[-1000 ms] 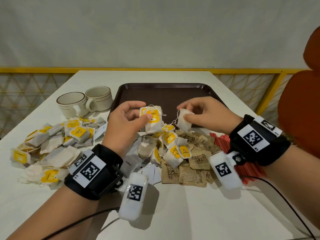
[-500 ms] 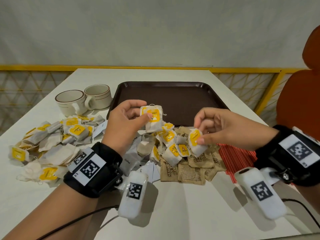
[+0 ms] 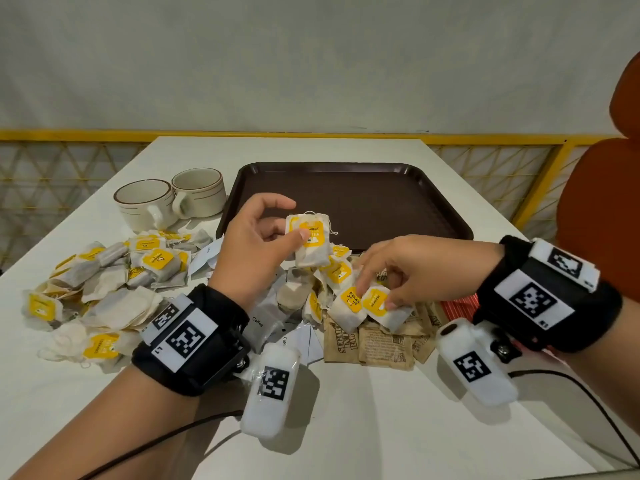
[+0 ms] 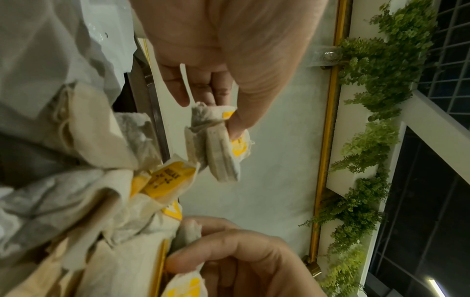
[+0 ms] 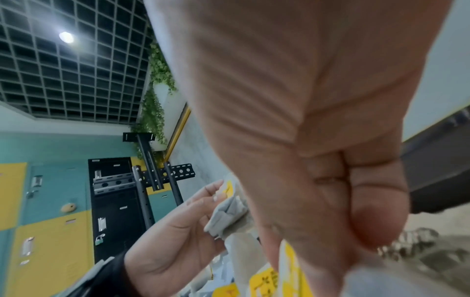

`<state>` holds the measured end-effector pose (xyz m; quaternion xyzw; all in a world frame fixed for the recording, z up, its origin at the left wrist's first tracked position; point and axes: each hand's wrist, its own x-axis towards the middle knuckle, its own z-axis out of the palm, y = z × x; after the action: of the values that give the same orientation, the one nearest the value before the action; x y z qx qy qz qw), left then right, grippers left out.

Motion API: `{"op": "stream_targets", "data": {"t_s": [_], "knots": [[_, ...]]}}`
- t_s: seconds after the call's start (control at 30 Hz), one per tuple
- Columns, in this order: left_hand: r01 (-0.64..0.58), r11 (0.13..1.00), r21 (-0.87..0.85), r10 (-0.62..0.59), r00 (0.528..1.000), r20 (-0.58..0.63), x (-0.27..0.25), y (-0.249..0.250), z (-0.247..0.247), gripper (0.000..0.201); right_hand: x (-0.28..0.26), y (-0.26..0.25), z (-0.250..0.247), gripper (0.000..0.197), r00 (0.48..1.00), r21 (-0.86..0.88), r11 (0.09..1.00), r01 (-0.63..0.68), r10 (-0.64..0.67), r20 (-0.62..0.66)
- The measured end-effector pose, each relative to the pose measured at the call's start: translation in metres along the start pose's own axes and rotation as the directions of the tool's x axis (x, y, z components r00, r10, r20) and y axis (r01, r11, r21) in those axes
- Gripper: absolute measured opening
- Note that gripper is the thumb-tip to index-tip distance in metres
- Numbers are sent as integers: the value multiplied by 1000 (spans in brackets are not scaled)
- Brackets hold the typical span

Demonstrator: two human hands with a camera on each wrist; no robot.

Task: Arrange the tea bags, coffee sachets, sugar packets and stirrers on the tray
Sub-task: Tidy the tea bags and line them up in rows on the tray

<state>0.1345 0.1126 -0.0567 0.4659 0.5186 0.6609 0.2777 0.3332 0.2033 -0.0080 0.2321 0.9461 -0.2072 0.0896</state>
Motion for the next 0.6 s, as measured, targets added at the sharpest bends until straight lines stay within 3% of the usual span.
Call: {"op": "stream_targets", "data": {"t_s": [0.23, 0.33, 0.4, 0.5, 0.6], "knots": [[-82, 987, 138, 69, 993, 96, 1, -5, -1, 24, -6, 9, -8, 14, 987, 89, 995, -55, 67, -143], [-81, 974, 212, 57, 992, 117, -2, -1, 2, 36, -11, 9, -17, 13, 973, 322, 946, 37, 40, -229], [-96, 970, 223, 71, 991, 117, -3, 1, 3, 38, -11, 7, -20, 21, 950, 591, 792, 154, 46, -308], [-132, 969, 210, 110, 988, 111, -2, 1, 5, 34, -3, 0, -17, 22, 941, 845, 467, 262, 70, -330], [-142, 974, 174, 129, 988, 89, -4, 5, 6, 20, 7, -9, -9, 13, 934, 888, 353, 294, 90, -345]]}}
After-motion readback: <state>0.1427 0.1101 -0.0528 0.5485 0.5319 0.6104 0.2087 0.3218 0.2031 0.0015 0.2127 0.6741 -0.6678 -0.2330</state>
